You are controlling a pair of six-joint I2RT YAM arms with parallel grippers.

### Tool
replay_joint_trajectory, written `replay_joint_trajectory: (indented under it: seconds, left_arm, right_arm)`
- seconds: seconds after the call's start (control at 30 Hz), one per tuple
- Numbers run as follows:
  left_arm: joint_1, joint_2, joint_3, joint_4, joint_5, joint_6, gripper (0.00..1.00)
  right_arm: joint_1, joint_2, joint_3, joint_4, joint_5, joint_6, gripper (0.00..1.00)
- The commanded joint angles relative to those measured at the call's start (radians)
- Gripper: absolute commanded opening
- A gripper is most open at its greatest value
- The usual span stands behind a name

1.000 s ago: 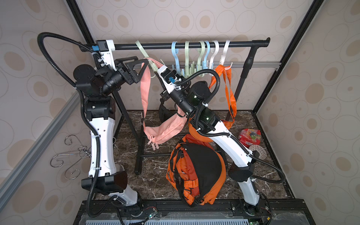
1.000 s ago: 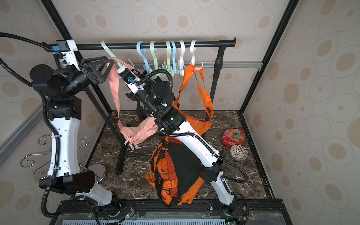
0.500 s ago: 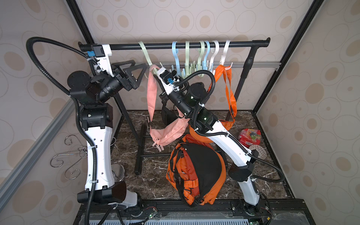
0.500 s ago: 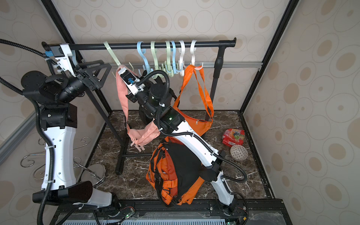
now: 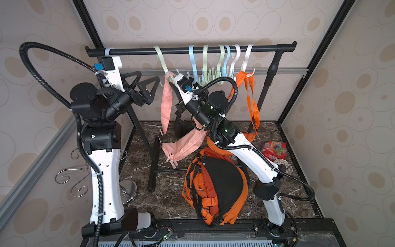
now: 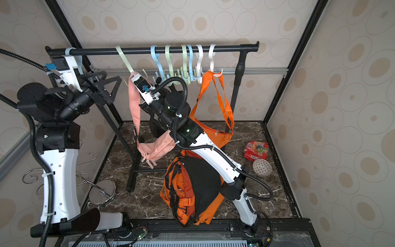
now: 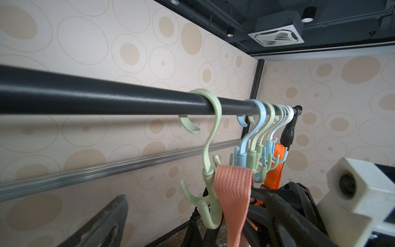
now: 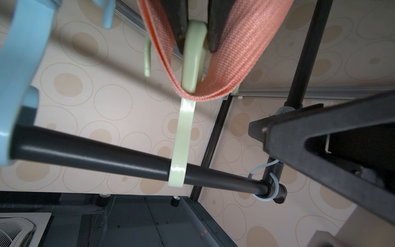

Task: Hang the bag on a hook
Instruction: Hang the bag on the hook.

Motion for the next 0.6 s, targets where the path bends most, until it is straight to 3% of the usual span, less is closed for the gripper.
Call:
replay_joint_trajectory:
  seconds: [0.0,0.23,0.33,0.57]
  left_arm:
    - [-0.03,-0.024,0.012,-0.128,-0.055,0.117,1.0]
    - [-0.107,0.104,0.228,-0.317,-0.179,0.239,1.0]
    - [-0.118,0.157,0.313,-0.369,-0.173,0.254,0.97]
    - [-0.156,0.118,0.236,-0.361,-0.199,0.276,0.98]
  right_arm:
    - [-0.011,0.001,-0.001,-0.024,0.007,0.017,0.0]
    - [-0.009,-0.01,-0.032,-0.005,0.009,0.032,0.0]
    - [-0.005,-0.009,-0.033,0.0,0.011,0.032,0.0]
    - [-0.006,-0.004,-0.029,0.003,0.013,0.023,0.0]
